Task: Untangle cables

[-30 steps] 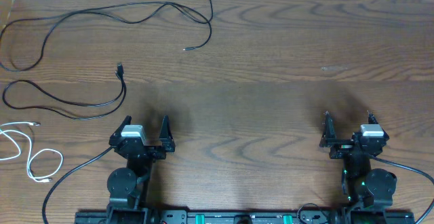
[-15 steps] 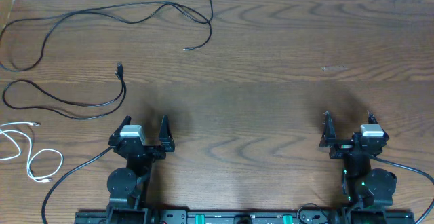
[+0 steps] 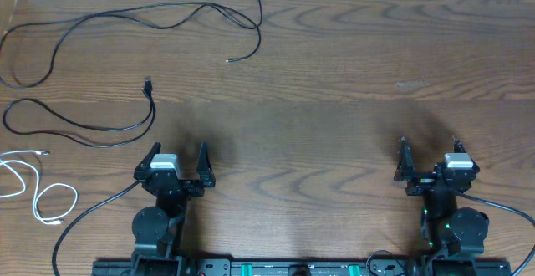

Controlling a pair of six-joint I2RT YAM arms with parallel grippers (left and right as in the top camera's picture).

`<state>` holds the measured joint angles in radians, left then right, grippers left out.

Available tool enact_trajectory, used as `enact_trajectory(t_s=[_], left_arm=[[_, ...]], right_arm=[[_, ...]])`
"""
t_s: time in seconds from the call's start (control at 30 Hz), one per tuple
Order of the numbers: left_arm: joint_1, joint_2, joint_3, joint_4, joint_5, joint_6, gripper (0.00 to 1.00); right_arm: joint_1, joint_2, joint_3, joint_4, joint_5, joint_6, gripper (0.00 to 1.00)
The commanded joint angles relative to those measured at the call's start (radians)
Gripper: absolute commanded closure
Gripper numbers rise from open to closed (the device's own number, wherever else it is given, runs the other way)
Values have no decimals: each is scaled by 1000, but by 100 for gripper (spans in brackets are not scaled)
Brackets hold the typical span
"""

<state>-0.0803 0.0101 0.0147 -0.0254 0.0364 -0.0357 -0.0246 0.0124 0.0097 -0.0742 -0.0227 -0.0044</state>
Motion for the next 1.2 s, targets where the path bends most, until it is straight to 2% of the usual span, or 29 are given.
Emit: enact_trajectory(t_s=[0.0,1.17], left_arm=[[3,-9,-11,-49,-73,20,1],[3,-6,-11,-44,-100,28,1]], right_arm=[[5,-7,-4,-1,8,7,1],[5,-7,-4,-1,8,7,1]])
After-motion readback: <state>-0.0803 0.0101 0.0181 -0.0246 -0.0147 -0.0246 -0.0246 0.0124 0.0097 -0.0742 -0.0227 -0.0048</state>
